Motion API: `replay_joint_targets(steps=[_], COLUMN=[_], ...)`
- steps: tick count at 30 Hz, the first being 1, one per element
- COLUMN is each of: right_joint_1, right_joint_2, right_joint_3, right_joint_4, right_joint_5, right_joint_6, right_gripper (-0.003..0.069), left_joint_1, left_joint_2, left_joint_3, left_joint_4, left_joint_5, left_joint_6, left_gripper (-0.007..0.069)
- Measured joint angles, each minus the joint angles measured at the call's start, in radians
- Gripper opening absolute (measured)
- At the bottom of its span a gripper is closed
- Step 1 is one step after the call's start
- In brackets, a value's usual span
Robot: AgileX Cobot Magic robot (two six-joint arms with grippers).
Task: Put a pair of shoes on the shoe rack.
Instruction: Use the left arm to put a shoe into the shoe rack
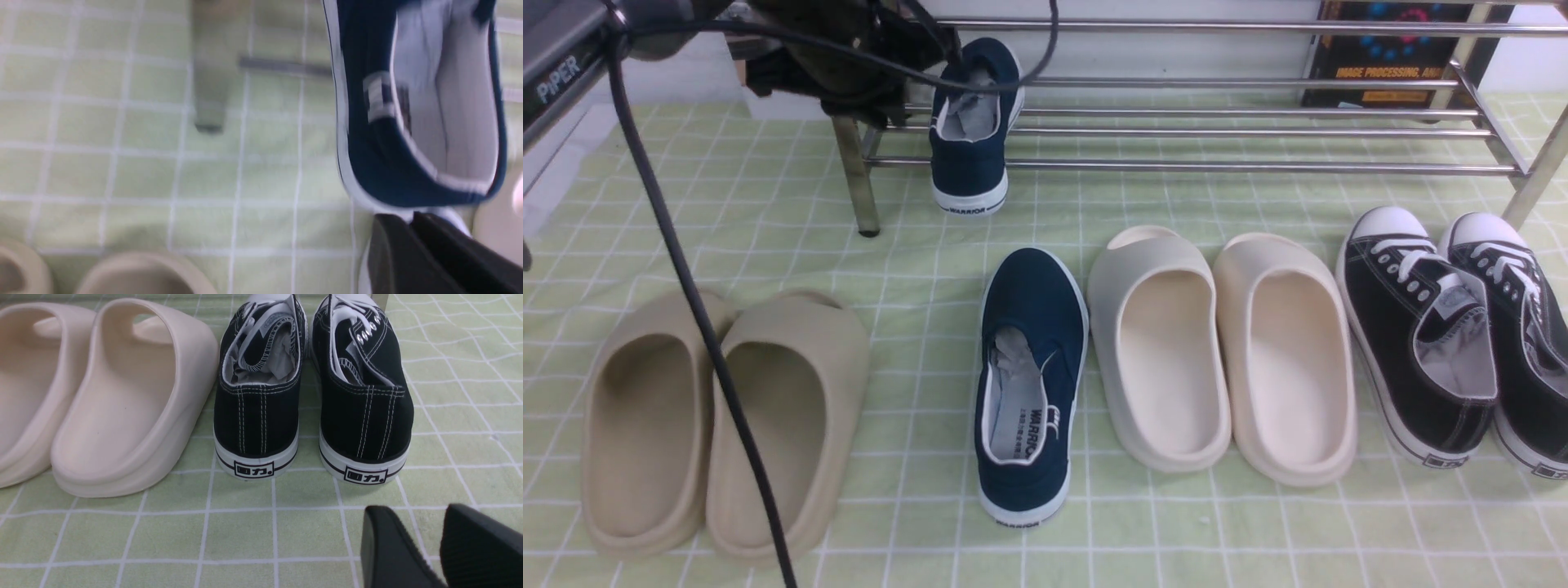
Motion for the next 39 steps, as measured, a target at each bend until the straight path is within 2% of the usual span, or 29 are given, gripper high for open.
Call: replay_joint_targets(steps=[3, 10, 21, 35, 39], right_joint_1=[0.0, 0.0, 0.0, 0.0, 0.0], right_joint_2=[0.0, 0.0, 0.0, 0.0, 0.0], right_joint_3=[0.0, 0.0, 0.0, 0.0, 0.0], right_joint_4=[0.0, 0.0, -0.001, -0.001, -0.001], right_joint_5=[0.0, 0.0, 0.0, 0.0, 0.0], right_joint_6=[0.0, 0.0, 0.0, 0.0, 0.0], right_gripper=[0.0239, 0.0239, 0.0239, 0.0239, 0.0239], left_joint_1=[-0.028, -0.052, -0.051, -0.041, -0.041], left_joint_2=[0.009, 0.095, 0.119, 0.164, 0.165], left_joint_3=[0.099, 0.144, 0.095, 0.028, 0.015], left_joint_4=[-0.043, -0.061, -0.06, 0.012, 0.053], left_joint_5=[-0.061, -0.251, -0.278, -0.303, -0.294], left_joint_6=[0.052, 0.048, -0.007, -0.041, -0.088], left_gripper=[-0.0013, -0.0013, -0.0013, -0.0013, 0.0061])
